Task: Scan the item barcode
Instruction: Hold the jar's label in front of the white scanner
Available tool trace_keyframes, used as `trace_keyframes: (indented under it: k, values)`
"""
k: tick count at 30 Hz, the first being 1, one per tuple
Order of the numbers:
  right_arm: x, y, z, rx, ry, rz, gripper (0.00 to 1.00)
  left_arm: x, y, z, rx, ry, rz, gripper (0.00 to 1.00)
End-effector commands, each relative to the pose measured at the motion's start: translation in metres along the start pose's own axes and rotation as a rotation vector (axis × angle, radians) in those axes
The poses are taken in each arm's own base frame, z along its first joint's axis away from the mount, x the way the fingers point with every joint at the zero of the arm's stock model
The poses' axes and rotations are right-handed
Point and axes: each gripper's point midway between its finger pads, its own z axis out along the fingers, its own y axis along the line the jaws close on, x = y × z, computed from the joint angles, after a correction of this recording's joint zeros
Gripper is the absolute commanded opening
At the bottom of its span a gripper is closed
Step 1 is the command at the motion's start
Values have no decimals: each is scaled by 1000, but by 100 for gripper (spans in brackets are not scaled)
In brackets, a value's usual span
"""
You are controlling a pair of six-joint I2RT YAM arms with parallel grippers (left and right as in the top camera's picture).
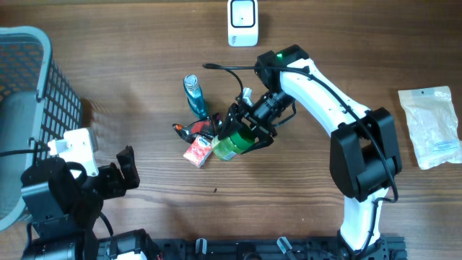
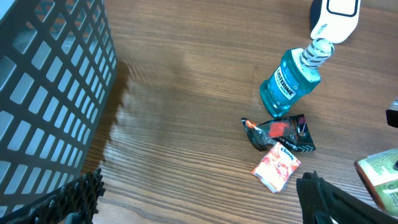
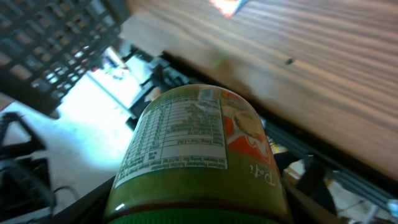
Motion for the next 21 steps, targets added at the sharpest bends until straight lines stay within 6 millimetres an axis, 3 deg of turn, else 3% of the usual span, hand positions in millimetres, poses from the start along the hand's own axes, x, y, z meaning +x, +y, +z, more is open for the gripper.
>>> trace_keyframes:
  k: [1, 4, 7, 10, 15, 21]
  values:
    - [5, 24, -3, -123, 36, -29, 61, 0, -2, 0, 9, -3, -5, 100]
    - [2, 23, -3, -115, 24, -56, 61, 0, -2, 0, 9, -3, -5, 100]
    - [-26, 4, -5, 12, -86, -146, 60, -1, -2, 0, 9, -4, -5, 100]
    - [-63, 7, -21, 19, -223, -274, 60, -1, -2, 0, 9, -4, -5, 100]
    - [-155, -11, -87, 236, -650, -372, 60, 0, -2, 0, 9, -3, -6, 100]
    - [-209, 31, -150, 285, -1029, -556, 61, 0, -2, 0, 9, -3, -5, 100]
